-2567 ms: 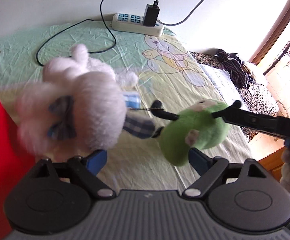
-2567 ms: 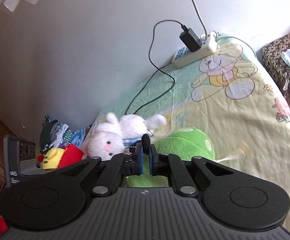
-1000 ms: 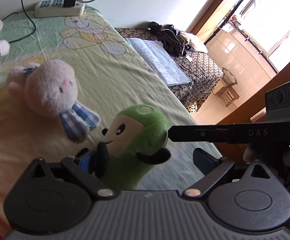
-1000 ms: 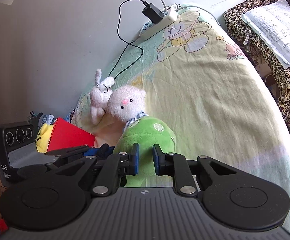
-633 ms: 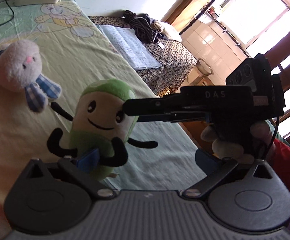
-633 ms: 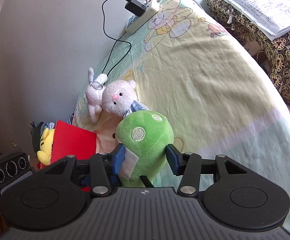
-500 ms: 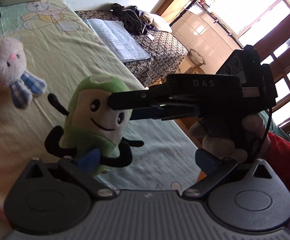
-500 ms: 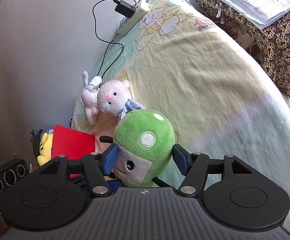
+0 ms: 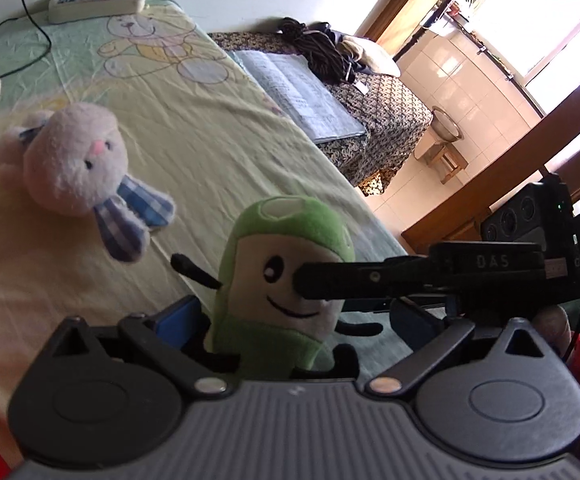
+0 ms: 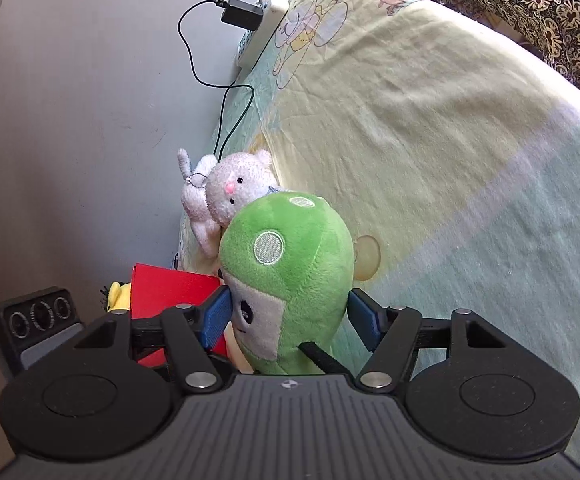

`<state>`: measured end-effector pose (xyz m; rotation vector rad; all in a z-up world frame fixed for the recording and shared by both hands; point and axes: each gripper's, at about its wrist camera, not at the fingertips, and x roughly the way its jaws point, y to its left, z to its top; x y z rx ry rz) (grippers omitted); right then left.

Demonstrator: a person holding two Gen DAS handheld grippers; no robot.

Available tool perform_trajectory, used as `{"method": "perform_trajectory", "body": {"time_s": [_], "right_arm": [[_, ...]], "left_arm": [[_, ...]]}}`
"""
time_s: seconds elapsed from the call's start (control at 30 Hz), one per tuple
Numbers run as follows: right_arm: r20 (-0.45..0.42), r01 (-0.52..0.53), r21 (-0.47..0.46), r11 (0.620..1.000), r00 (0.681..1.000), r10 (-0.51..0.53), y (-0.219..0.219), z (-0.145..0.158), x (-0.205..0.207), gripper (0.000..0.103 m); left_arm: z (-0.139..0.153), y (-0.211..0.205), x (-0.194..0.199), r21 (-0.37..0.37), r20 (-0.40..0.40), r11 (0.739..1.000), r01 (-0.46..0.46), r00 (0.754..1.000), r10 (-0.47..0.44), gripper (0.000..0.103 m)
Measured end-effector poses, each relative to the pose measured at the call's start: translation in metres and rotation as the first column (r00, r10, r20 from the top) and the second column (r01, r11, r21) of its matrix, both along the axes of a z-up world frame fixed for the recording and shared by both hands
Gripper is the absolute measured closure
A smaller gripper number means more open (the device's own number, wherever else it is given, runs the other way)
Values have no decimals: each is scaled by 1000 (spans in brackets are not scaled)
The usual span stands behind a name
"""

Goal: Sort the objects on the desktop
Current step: 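Lift the green frog plush off the bed with the right gripper, then carry the frog plush with the right gripper over the red box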

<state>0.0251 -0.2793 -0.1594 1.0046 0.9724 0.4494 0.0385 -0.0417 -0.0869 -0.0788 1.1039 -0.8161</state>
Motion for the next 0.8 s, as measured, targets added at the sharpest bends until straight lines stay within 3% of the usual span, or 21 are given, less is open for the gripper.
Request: {"method": "perform_trajectory", "body": {"time_s": [0.2,0.27,0.47,0.6,0.8], "right_arm": [[5,14,5,1000,1000,-14,-4,2,-11,43],[19,3,1,1000,1000,-3,-3,7,-14,44],[118,-87,-93,992,988,97,10,39,-22,44],[181,-158,-160,974,966,186,29,65,-26,44],[324,-221,-294,930,893,314,80,117,-41,44]], "left_arm": [[-13,-10,-4,15,2,1000,4,1000,-4,11],[-7,-11,-10,10,4,1000,16,1000,-17,16],[14,2,-34,-8,44,1000,-18,999,18,16],[34,20,-55,-13,114,998,-58,992,59,16],[72,70,-86,-53,230,992,-112,966,121,16]]}}
